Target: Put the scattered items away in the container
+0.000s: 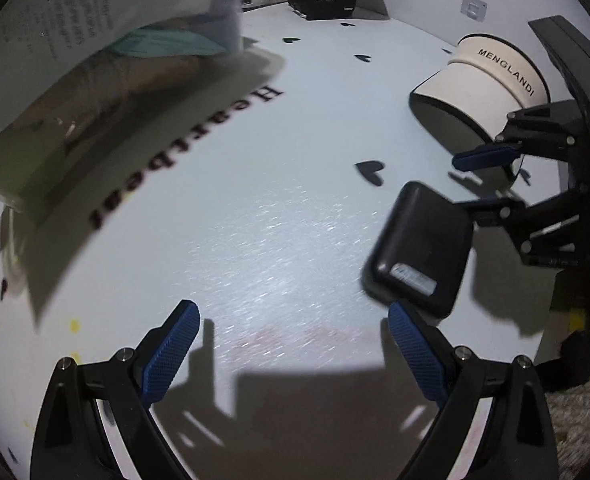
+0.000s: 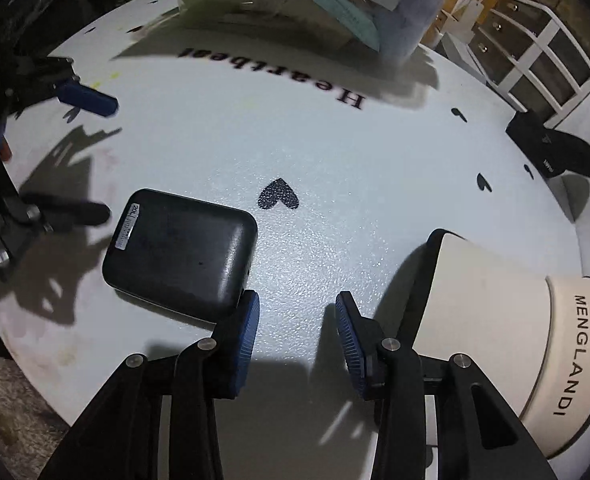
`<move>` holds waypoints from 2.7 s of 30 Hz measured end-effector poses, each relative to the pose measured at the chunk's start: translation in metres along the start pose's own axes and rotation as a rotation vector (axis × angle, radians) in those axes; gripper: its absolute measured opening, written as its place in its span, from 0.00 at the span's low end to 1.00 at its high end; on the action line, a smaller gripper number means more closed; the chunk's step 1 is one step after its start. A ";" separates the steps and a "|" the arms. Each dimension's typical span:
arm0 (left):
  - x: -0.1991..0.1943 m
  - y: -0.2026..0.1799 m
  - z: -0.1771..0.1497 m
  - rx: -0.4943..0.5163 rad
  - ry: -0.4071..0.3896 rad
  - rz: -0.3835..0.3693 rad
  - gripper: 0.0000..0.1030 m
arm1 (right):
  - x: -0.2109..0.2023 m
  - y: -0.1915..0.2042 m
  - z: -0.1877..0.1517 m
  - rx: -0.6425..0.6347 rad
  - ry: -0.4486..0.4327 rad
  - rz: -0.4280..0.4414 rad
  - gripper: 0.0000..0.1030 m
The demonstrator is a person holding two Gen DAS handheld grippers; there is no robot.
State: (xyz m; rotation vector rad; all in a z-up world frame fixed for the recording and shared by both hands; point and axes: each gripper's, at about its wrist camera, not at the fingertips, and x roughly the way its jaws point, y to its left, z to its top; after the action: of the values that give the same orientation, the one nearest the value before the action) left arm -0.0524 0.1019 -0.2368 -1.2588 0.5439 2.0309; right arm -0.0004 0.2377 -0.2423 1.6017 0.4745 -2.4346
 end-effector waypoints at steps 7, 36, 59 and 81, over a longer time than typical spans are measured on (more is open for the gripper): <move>0.004 -0.017 0.015 0.041 -0.016 -0.026 0.92 | -0.013 0.029 -0.010 -0.045 -0.007 0.066 0.40; 0.015 0.026 0.009 0.094 0.031 0.025 0.93 | -0.024 0.033 -0.018 0.054 0.010 0.026 0.52; -0.002 0.037 -0.006 -0.043 -0.008 -0.030 0.94 | 0.006 0.058 0.024 -0.179 0.017 0.229 0.62; -0.004 0.053 -0.020 -0.644 0.054 -0.473 0.92 | -0.013 0.042 0.021 0.165 -0.076 0.262 0.59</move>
State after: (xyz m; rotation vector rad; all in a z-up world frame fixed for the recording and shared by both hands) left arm -0.0778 0.0518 -0.2421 -1.6172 -0.4038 1.8082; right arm 0.0007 0.1911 -0.2298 1.5145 0.0477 -2.3739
